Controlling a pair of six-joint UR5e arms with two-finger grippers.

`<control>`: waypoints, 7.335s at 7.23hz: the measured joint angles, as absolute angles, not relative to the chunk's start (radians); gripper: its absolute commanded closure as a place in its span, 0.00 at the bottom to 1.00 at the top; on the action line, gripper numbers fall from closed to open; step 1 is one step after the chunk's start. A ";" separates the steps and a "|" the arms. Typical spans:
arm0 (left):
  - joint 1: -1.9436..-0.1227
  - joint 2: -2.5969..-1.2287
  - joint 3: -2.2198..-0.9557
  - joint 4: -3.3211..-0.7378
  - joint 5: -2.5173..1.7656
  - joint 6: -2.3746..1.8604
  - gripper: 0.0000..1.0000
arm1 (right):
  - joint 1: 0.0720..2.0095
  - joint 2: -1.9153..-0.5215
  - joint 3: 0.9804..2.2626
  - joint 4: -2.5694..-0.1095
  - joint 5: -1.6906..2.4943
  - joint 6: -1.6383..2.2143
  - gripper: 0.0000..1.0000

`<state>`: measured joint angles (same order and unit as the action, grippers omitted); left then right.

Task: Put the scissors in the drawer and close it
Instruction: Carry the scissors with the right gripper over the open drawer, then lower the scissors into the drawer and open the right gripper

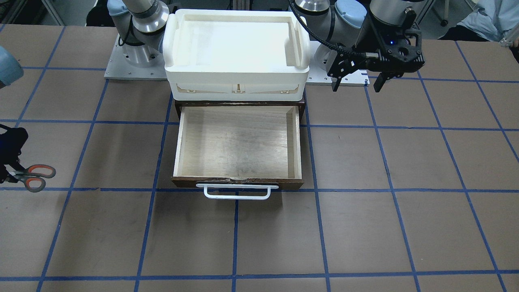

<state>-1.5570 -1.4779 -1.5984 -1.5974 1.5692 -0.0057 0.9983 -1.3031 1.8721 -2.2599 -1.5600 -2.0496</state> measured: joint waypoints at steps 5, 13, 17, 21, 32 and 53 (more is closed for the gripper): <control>-1.557 -1.476 -1.598 -1.598 1.569 -0.003 0.00 | 1.134 -1.441 1.833 -2.109 -1.542 -1.738 1.00; -1.557 -1.474 -1.600 -1.600 1.571 -0.003 0.00 | 1.532 -1.498 1.677 -1.903 -1.589 -1.123 1.00; -1.557 -1.474 -1.600 -1.598 1.572 -0.003 0.00 | 1.757 -1.423 1.612 -1.901 -1.641 -0.914 1.00; -1.557 -1.474 -1.600 -1.599 1.572 -0.003 0.00 | 1.833 -1.386 1.599 -1.899 -1.643 -0.852 1.00; -1.557 -1.474 -1.600 -1.603 1.572 -0.003 0.00 | 1.891 -1.366 1.598 -1.907 -1.624 -0.778 1.00; -1.552 -1.476 -1.601 -1.602 1.571 -0.002 0.00 | 2.039 -1.232 1.593 -1.946 -1.598 -0.964 1.00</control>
<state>-1.5523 -1.4761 -1.6005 -1.6020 1.5714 -0.0017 2.0392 -1.2315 1.5934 -1.9461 -1.5975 -0.9639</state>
